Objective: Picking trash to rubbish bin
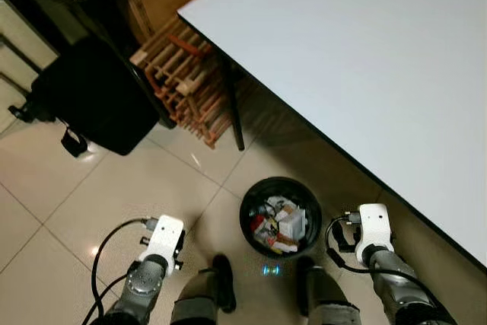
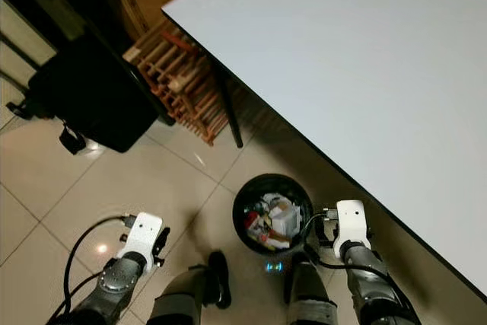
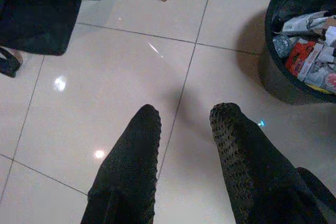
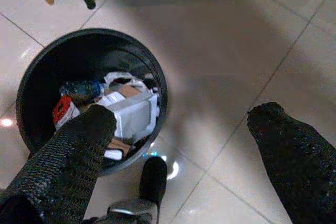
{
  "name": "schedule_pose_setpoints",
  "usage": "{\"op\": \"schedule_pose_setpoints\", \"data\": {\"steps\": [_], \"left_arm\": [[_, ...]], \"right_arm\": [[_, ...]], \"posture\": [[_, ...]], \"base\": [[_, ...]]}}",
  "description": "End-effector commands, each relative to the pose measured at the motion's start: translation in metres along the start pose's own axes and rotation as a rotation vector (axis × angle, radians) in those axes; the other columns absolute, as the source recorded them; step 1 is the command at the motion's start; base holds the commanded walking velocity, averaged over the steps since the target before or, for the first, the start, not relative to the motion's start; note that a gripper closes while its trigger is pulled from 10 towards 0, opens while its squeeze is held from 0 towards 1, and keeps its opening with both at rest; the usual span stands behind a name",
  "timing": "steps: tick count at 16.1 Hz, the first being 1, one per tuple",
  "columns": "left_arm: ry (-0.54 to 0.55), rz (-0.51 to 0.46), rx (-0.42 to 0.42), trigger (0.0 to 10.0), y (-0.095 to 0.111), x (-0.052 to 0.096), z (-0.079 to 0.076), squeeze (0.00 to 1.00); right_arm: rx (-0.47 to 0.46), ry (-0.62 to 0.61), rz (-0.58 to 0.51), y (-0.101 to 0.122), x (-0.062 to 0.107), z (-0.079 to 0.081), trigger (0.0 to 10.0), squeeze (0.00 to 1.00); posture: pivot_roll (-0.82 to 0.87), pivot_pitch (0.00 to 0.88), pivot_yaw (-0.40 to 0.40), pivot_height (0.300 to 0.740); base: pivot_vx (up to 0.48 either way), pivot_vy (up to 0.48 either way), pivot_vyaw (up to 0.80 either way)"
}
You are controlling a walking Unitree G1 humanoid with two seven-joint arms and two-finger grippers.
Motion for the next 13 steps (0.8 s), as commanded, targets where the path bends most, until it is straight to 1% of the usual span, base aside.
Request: {"op": "schedule_pose_setpoints", "data": {"steps": [1,4,5,7,9,12,13], "left_arm": [[0.008,0.048,0.004,10.0,-0.017,0.007,-0.002,0.0],[0.011,0.05,0.01,10.0,-0.017,0.007,-0.003,0.0],[0.016,0.046,0.018,10.0,-0.016,0.007,-0.003,0.0],[0.017,0.044,0.023,10.0,-0.015,0.007,-0.003,0.0],[0.015,0.036,0.044,10.0,-0.013,0.006,-0.004,0.0],[-0.002,0.031,0.025,10.0,-0.011,0.005,-0.007,0.0],[0.002,0.025,0.007,10.0,-0.01,0.005,-0.006,0.0]], "right_arm": [[-0.007,0.001,0.042,-0.015,0.005,0.002,10.0,0.0],[-0.01,0.006,0.036,-0.015,0.005,0.004,10.0,0.0],[-0.029,0.023,0.015,-0.014,0.004,0.009,10.0,0.0],[-0.036,0.023,0.008,-0.013,0.003,0.011,10.0,0.0],[-0.039,0.026,0.012,-0.014,0.003,0.012,10.0,0.0],[-0.042,0.023,0.014,-0.015,0.004,0.011,10.0,0.0],[-0.043,0.021,0.014,-0.015,0.004,0.01,10.0,0.0]], "posture": [[0.05,0.263,0.097,0.74],[0.05,0.276,0.09,0.74],[0.05,0.276,0.091,0.74],[0.05,0.274,0.093,0.74],[0.05,0.275,0.094,0.74],[0.05,0.282,0.095,0.74],[0.05,0.284,0.097,0.74]], "base": [[0.0,0.0,0.0],[0.0,0.0,0.0],[0.0,0.0,0.0],[0.0,0.0,0.0],[0.0,0.0,0.0],[0.0,0.0,0.0],[0.0,0.0,0.0]]}}
Point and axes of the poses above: a point about 5 cm out from each wrist's last joint towards the gripper, its own x axis pointing back from the gripper into the wrist, its own y axis along the axis of the wrist's last joint, z = x × y, the point moved 2 cm from there along -x, pointing out of the wrist towards the gripper, and after that the axes turned 6 degrees about -x, right-handed, at the moved point
